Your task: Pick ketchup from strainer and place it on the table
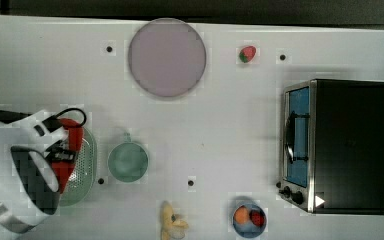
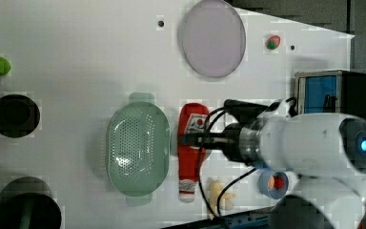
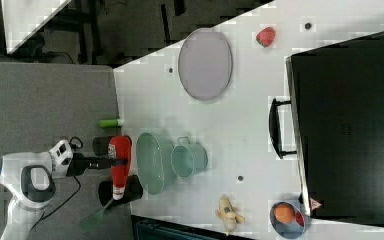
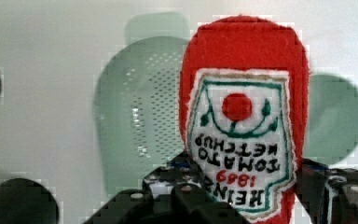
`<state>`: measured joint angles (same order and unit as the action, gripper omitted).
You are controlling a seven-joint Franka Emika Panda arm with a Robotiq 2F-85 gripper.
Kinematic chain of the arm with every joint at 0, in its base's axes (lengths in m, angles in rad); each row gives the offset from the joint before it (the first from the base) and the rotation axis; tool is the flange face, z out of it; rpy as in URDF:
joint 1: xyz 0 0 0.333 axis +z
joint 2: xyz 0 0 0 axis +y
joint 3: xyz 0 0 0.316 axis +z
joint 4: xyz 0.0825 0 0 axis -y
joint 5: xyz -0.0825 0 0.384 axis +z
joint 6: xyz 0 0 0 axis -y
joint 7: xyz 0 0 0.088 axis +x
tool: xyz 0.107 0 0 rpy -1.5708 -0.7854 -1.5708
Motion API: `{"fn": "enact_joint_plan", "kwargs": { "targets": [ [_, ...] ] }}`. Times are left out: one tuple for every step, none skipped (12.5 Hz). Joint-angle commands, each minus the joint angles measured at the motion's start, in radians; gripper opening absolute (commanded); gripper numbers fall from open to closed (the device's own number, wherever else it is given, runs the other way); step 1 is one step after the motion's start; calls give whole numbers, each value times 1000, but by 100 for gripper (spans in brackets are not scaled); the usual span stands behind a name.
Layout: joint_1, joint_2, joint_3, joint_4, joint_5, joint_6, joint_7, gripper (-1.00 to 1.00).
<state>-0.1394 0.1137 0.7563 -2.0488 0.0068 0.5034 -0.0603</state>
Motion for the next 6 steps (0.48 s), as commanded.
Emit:
{"fn": "enact_joint_plan", "kwargs": {
  "targets": [
    [-98, -66, -64, 53, 6, -46, -211, 13],
    [-117, -86, -93, 56, 6, -46, -259, 13],
    [-132, -104, -126, 56, 6, -46, -313, 13],
    [-146, -117, -161, 56, 6, -50, -377, 13],
    [-158, -125, -198, 56, 6, -54, -448, 13],
    [-168, -127, -238, 56, 6, -55, -514, 13]
  ]
}}
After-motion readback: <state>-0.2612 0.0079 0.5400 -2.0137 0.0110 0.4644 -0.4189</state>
